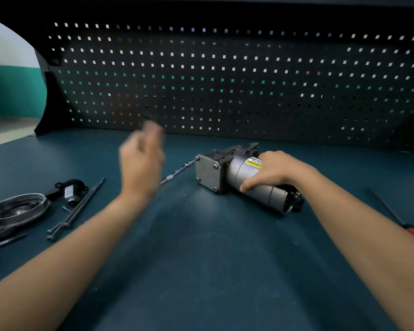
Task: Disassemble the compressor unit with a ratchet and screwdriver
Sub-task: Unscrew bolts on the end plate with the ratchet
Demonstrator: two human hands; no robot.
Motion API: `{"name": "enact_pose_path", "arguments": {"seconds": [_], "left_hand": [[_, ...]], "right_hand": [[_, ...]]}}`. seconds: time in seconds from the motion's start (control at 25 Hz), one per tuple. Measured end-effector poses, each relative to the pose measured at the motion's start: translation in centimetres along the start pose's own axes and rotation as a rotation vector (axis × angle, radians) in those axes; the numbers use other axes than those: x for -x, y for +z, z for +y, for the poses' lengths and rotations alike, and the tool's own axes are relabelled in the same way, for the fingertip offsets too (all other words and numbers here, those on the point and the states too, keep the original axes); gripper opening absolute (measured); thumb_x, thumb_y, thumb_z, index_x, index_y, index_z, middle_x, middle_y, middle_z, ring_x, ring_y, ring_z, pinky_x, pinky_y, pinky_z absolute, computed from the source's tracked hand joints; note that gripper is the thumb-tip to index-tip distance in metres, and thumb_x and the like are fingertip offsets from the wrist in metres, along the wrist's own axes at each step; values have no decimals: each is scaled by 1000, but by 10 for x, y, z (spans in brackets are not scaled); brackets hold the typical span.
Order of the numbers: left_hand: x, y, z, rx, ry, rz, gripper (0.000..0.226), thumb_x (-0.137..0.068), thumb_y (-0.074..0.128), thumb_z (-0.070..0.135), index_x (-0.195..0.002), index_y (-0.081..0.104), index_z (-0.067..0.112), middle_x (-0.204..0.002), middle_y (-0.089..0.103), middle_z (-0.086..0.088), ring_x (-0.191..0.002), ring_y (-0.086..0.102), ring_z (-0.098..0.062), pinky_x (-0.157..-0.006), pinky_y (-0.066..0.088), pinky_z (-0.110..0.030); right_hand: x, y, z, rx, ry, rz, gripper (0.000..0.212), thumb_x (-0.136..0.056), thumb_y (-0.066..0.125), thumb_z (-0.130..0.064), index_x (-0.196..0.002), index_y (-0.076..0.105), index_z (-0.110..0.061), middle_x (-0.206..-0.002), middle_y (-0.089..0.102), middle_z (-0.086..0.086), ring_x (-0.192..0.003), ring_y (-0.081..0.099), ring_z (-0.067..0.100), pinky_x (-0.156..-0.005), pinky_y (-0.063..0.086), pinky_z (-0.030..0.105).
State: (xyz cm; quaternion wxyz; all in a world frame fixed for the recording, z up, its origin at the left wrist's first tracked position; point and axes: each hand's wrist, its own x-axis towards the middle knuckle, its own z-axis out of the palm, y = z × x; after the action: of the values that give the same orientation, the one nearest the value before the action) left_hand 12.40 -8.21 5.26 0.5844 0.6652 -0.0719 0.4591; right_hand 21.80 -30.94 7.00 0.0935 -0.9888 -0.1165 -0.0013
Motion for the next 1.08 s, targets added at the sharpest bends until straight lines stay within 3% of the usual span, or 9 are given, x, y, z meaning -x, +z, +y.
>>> {"name": "enact_pose_path", "arguments": {"seconds": [0.04, 0.12, 0.2, 0.28, 0.4, 0.64, 0.92, 1.08], "left_hand": [[-11, -5, -2, 285, -349, 220, 46, -86, 44, 54, -58, 27, 22, -39, 26, 6, -36, 20, -10, -37, 18, -18], [-22, -21, -22, 531, -724, 506, 51, -91, 39, 59, -61, 19, 23, -40, 14, 8, -34, 13, -10, -37, 11, -17], [-21, -29, -40, 659, -893, 624, 50, -94, 35, 57, -64, 16, 21, -39, 13, 7, -30, 13, -10, -36, 10, -16], [-15, -30, -45, 693, -934, 642, 49, -96, 33, 53, -65, 16, 19, -36, 14, 6, -27, 15, -10, -36, 12, -14], [-16, -32, -25, 614, -865, 564, 51, -94, 33, 58, -63, 17, 20, -38, 13, 7, -30, 14, -10, -35, 11, -15], [8, -41, 42, 287, -315, 193, 48, -85, 33, 60, -60, 28, 20, -37, 22, 12, -32, 15, -6, -39, 16, -11], [27, -12, 50, 277, -207, 123, 43, -85, 32, 54, -63, 28, 17, -37, 26, 15, -33, 19, -4, -37, 19, -13], [26, -12, 46, 231, -189, 133, 43, -85, 32, 54, -63, 28, 17, -36, 27, 14, -33, 21, -4, -37, 21, -13]], "right_hand": [[0, 0, 0, 3, 4, 1, 74, -40, 68, -72, -91, 47, -22, -80, 43, -11, -75, 47, 13, -55, 39, 28], [-2, 3, 1, 17, -4, 5, 73, -41, 69, -71, -90, 47, -22, -80, 43, -11, -74, 47, 12, -54, 39, 27], [-4, 4, 2, 24, -8, 13, 73, -41, 68, -72, -90, 48, -22, -80, 44, -11, -74, 47, 12, -55, 39, 27], [-5, 3, 3, 19, -5, 13, 75, -38, 67, -73, -91, 48, -22, -80, 44, -11, -76, 47, 14, -56, 40, 28], [-5, 0, 4, 34, -7, -11, 78, -39, 67, -74, -97, 50, -23, -86, 49, -7, -80, 49, 17, -60, 41, 29], [5, -2, -2, 66, -9, -56, 81, -45, 68, -73, -105, 49, -22, -97, 49, -3, -86, 48, 19, -62, 40, 30], [22, -2, -10, 52, 13, -74, 78, -53, 69, -68, -112, 50, -20, -99, 47, -2, -90, 48, 22, -66, 41, 30], [22, -3, -10, 46, 13, -73, 70, -52, 69, -68, -100, 46, -22, -98, 48, -1, -89, 49, 22, -65, 41, 31]]}}
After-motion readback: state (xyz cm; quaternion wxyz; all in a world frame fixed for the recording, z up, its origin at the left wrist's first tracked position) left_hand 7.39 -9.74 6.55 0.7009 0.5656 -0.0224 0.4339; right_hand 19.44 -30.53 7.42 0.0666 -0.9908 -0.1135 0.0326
